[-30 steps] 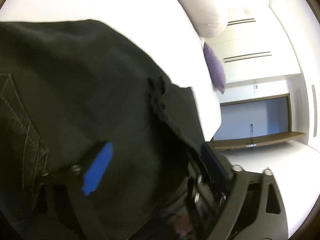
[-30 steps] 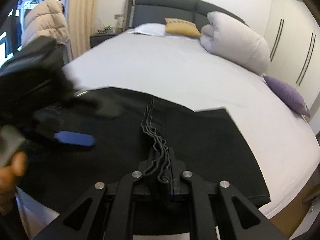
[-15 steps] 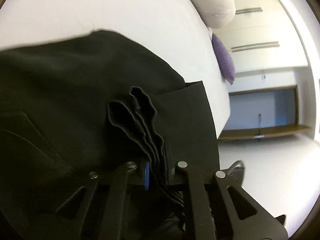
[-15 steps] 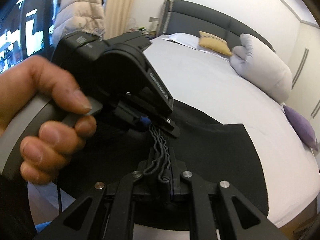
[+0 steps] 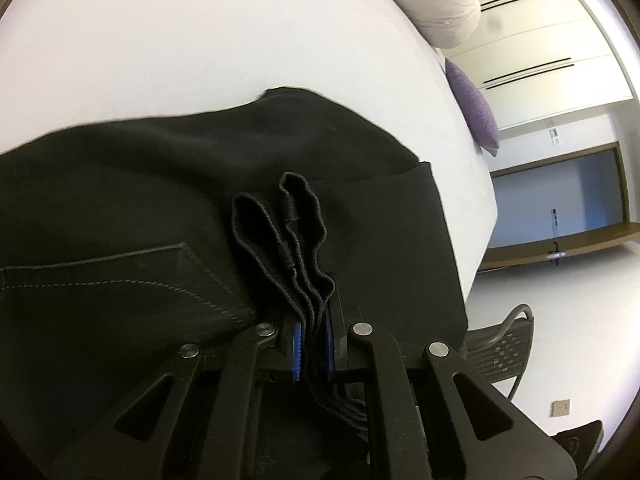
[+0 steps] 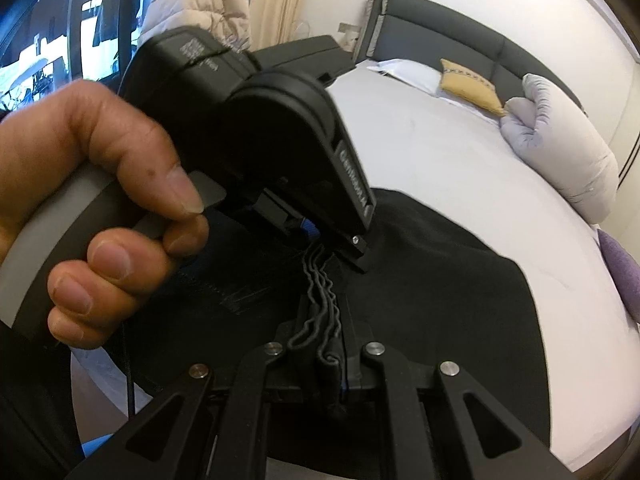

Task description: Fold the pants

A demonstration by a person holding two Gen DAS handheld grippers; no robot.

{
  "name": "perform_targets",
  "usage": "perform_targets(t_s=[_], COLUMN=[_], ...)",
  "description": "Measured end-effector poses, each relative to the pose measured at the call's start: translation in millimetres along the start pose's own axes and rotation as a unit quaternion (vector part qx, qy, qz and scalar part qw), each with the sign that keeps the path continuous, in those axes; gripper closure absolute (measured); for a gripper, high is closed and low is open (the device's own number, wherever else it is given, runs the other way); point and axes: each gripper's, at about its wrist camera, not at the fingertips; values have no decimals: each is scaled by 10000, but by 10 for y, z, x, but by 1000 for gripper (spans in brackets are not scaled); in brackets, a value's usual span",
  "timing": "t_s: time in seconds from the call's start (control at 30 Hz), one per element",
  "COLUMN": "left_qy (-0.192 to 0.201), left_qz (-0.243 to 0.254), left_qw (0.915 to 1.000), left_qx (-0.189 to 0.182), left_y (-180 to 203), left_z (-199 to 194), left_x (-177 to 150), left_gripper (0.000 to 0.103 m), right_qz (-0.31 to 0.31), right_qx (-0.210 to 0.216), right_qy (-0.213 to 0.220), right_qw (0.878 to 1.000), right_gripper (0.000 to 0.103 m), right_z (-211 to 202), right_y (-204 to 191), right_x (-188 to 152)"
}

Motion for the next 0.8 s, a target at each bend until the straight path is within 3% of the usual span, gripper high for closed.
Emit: perform_targets(t_s=[0.17, 0.2, 0.27, 0.33, 0.43, 0.5, 0.67, 0.8], left_qy=[12, 24, 69, 161, 368, 556, 875, 580], left_qz=[-8, 43, 206, 329, 679, 639, 1279, 1670], left_qw=[10000, 10000, 9994, 9982, 9873, 9834, 9759, 9747], left_qx=[31, 81, 251, 470, 1388, 1604, 1533, 1370], left_y=[-96, -100, -53, -36, 30, 17, 493, 783], left_z=[-11, -32, -110, -231, -406, -537, -538, -163], left_x=[18, 4, -15, -48, -59, -49, -150, -357], left_gripper=[95, 94, 92, 91, 91, 91, 91, 91], right_qz=[327, 391, 641, 1015, 1642, 2186, 3408, 3943], right_qx=[272, 325, 602, 1021, 1565, 1830, 2117, 2523], right_qy=[-289, -294, -322, -314, -448, -411, -131, -124], right_qw=[9987, 9983, 9956, 9891, 9729, 9576, 9159, 8836], right_gripper=[76, 61, 43, 43, 46, 58, 73, 73], right_z=[151, 131, 58, -79, -294, -461, -598, -352], right_y=[17, 39, 121, 246, 512, 825, 1880, 2567], right_x=[-120, -117, -123, -162, -287, -390, -550, -502])
Point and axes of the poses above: each gripper's, at about its wrist camera, not at the fingertips, and z roughly the way its jaws point, y to its right, x to its top, and after that the axes turned 7 degrees about y, right-handed
